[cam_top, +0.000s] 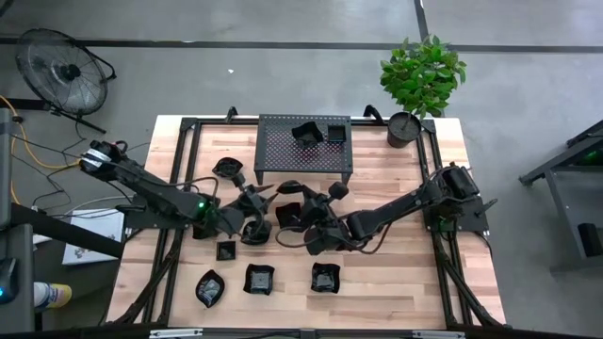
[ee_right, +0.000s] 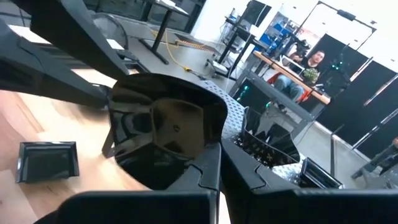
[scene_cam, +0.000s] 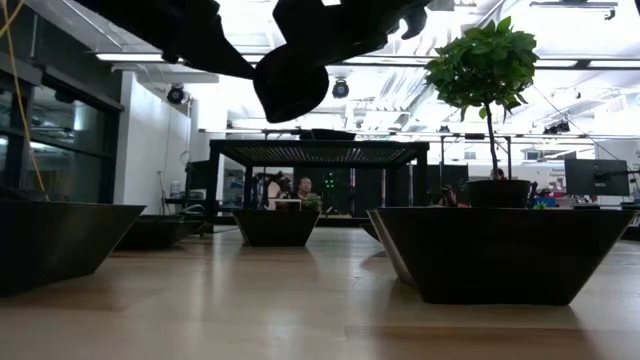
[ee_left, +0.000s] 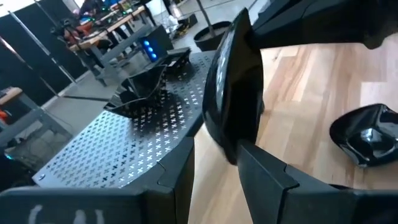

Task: Pick & Place Mini shaped plates
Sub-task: Put the leaf shaped plate on the shelf

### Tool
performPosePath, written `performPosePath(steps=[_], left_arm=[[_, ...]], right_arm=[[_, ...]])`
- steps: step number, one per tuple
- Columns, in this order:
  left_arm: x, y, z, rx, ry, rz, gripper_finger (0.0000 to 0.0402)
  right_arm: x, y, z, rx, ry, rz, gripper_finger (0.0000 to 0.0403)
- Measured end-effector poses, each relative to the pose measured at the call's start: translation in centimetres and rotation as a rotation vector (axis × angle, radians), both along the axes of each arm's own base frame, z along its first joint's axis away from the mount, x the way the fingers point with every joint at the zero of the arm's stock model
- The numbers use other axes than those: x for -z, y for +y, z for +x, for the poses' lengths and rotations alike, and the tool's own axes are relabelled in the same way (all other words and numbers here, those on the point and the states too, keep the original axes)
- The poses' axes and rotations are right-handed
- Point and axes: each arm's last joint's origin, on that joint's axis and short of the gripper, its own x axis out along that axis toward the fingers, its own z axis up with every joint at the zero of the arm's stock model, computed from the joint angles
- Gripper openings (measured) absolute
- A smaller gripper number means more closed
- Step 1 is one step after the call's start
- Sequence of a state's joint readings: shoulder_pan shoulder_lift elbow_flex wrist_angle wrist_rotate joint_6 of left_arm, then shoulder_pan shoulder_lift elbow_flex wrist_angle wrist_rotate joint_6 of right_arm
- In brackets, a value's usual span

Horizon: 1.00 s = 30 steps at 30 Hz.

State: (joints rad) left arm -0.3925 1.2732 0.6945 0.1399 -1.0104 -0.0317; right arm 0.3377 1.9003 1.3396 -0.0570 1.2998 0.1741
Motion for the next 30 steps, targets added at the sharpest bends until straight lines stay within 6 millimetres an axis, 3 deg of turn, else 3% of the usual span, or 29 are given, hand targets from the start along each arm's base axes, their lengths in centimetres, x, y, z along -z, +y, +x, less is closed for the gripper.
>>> performPosePath(steps=[30], left_arm=[[-0.34, 0.01, 0.1, -0.017, -0.028, 0.013, 0.0117]], right_arm=[[-0.79, -0.43, 0.8, -0.054, -0.013, 0.005, 0.0]])
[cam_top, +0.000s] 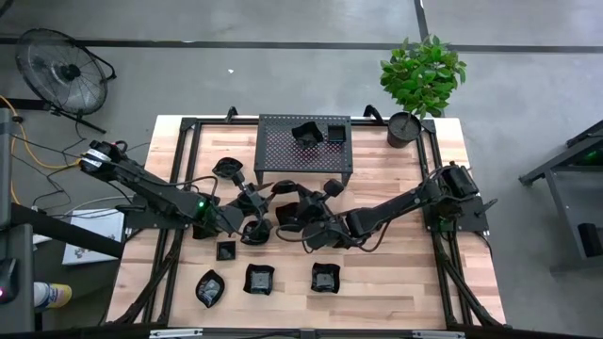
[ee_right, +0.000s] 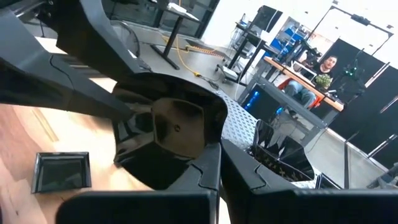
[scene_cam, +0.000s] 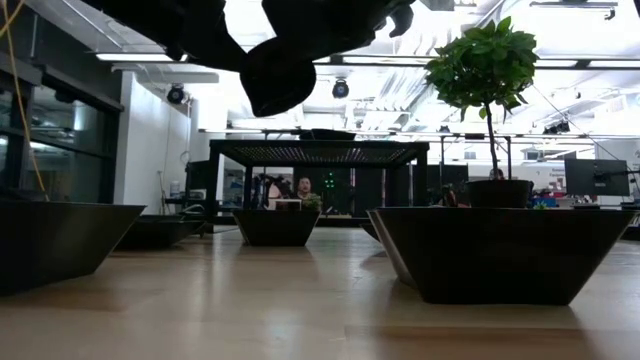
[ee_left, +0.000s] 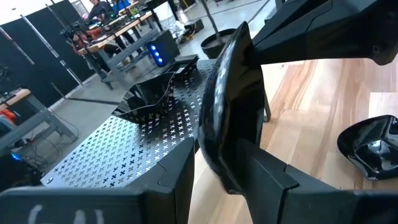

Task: Pick & Place Mini shaped plates
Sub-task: Put the leaf shaped plate on the shelf

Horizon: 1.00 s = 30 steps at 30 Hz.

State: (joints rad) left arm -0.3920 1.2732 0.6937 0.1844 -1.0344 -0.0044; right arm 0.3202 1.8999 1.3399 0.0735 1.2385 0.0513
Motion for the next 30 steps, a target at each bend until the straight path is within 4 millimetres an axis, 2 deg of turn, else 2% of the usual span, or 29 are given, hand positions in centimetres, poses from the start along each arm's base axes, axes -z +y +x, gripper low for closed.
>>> performPosePath(steps=[6, 19, 26, 30], left_arm=[[0.0, 0.01, -0.01, -0.005, -0.001, 0.002, 0.011], [0.02, 0.08, -0.05, -0.022, 0.002, 0.013, 0.0009], [0.09, 0.11, -0.09, -0.022, 0.019, 0.031, 0.0003], [0.12, 0.04, -0.06, 0.002, 0.025, 0.024, 0.0001]], right_arm=[[0.03, 0.03, 0.03, -0.016, 0.004, 0.007, 0.0], [0.08, -0.21, 0.12, -0.024, 0.015, 0.009, 0.0], [0.16, -0.41, 0.26, -0.065, 0.024, 0.034, 0.0003], [0.18, -0.34, 0.35, -0.109, 0.033, 0.055, 0.0035]])
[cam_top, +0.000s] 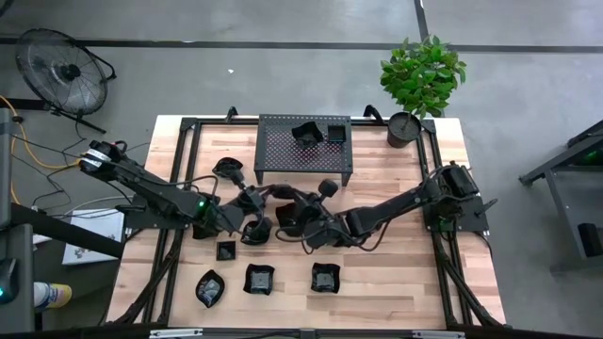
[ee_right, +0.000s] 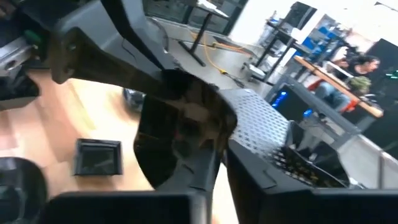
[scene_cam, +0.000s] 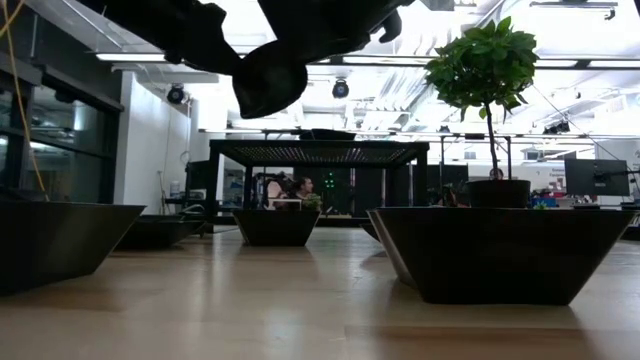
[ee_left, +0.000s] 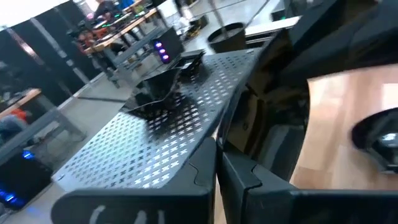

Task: Pick & Place Mini shaped plates
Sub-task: Put the leaf shaped plate on the shelf

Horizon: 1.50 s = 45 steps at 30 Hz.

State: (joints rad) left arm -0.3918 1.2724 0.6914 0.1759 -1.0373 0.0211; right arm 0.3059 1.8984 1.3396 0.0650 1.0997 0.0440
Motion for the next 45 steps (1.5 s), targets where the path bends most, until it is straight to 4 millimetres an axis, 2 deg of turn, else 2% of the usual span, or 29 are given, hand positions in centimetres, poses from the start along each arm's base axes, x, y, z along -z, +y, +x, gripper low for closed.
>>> performPosePath(steps=[5, 10, 16, 20, 24, 31, 38, 45], left_arm=[[0.0, -0.1, 0.1, 0.025, -0.002, -0.011, 0.0001], [0.0, -0.1, 0.0, 0.01, 0.0, -0.002, 0.0001], [-0.9, 1.4, -0.1, -0.036, -0.006, 0.013, 0.0001], [-1.7, 3.7, -0.4, -0.047, -0.019, -0.033, 0.0001], [-2.7, 6.6, -1.2, -0.038, -0.066, -0.151, 0.0001], [-3.8, 12.2, -3.3, -0.011, -0.136, -0.371, 0.0], [-3.1, 17.2, -5.2, -0.041, -0.178, -0.625, 0.0], [-3.0, 20.7, -7.1, -0.064, -0.303, -0.83, 0.0]], right_arm=[[0.0, -0.1, 0.1, -0.022, -0.006, 0.019, 0.011], [-0.4, -0.3, -0.1, 0.032, -0.016, -0.009, 0.0174], [-2.8, 0.7, -1.9, 0.099, -0.041, -0.061, 0.0207], [-4.5, 1.4, -3.4, 0.154, -0.068, -0.094, 0.0208], [-5.6, 2.2, -4.6, 0.15, -0.096, -0.084, 0.0208], [-5.6, 3.1, -5.4, 0.123, -0.091, -0.08, 0.0209], [-5.6, 3.8, -5.7, 0.097, -0.097, -0.065, 0.0209], [-5.3, 3.7, -5.9, 0.1, -0.095, -0.052, 0.0209]])
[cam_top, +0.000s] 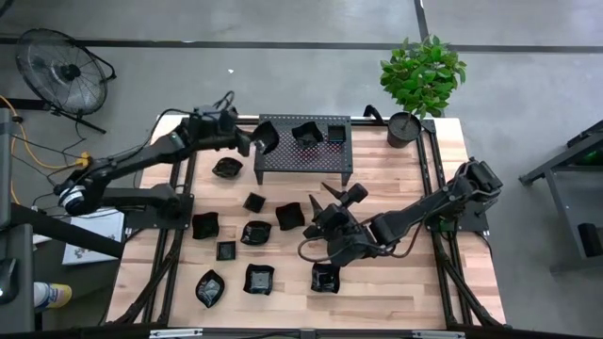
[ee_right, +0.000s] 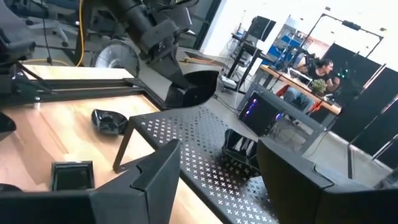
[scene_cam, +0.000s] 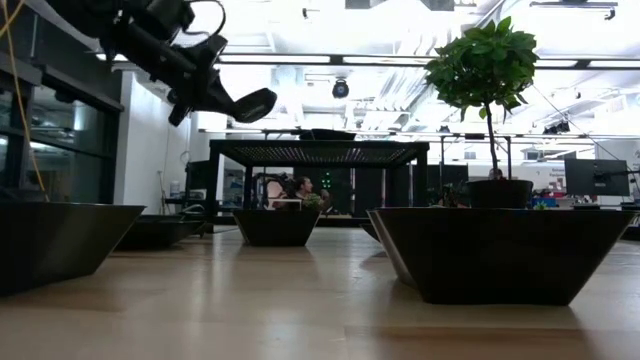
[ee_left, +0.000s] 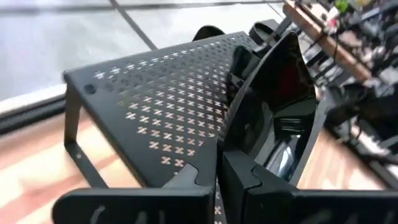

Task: Pick & Place Mini shaped plates
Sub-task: Put the leaf shaped plate on the shelf

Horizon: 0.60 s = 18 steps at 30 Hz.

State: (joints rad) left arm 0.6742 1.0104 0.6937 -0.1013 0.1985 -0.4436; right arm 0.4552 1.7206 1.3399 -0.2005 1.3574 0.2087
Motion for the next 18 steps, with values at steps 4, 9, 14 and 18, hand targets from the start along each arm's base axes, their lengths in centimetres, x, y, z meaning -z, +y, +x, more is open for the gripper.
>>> performPosePath(steps=[4, 9, 14, 18], left_arm=[[0.2, 0.9, -0.2, 0.0, -0.05, -0.088, 0.0], [1.2, 1.6, 0.5, 0.004, -0.041, -0.146, 0.0], [2.4, 2.1, 1.1, -0.003, -0.01, -0.196, 0.0], [2.4, 2.2, 1.1, -0.027, -0.006, -0.192, 0.0]], right_arm=[[0.3, -0.1, -0.1, 0.003, 0.003, 0.009, 0.0209], [0.5, -0.2, -0.3, 0.007, 0.007, 0.015, 0.0209], [0.6, -0.2, -0.3, 0.007, 0.02, 0.01, 0.0209], [0.6, -0.2, -0.3, 0.007, 0.025, 0.007, 0.0208]])
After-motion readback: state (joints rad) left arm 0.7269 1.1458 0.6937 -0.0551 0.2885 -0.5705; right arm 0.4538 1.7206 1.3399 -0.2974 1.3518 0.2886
